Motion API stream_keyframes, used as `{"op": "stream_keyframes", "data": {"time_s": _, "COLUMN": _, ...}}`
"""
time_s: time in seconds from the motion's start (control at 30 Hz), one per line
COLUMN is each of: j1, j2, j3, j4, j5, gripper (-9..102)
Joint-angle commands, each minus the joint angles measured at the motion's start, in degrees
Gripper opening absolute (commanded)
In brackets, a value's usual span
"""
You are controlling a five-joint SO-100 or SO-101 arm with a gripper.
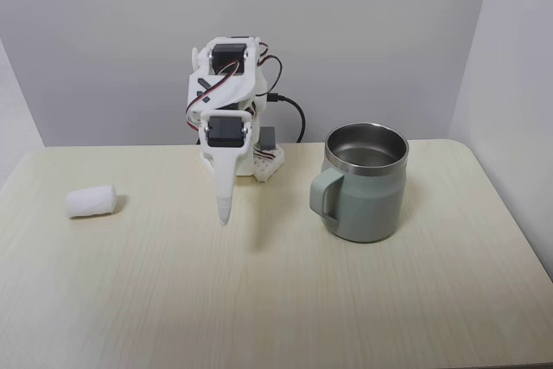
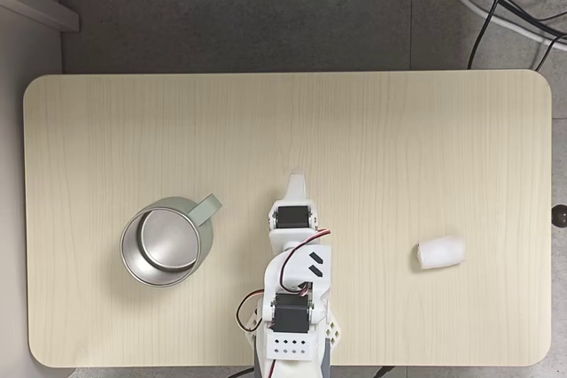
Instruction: Grasp a dressing and put it in the cup.
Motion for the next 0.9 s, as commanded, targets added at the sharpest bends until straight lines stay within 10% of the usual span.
{"op": "stream_keyframes", "data": {"time_s": 0.0, "j1": 2.81, "j2": -0.35, "j3": 1.32, "j4": 2.99, "j5": -0.70, "gripper": 0}}
{"op": "stream_keyframes", "data": {"time_s": 0.53, "j1": 2.72, "j2": -0.35, "j3": 2.11, "j4": 3.52, "j5": -1.05, "gripper": 0}}
{"op": "stream_keyframes", "data": {"time_s": 0.87, "j1": 8.88, "j2": 10.02, "j3": 30.41, "j4": 20.92, "j5": -6.24, "gripper": 0}}
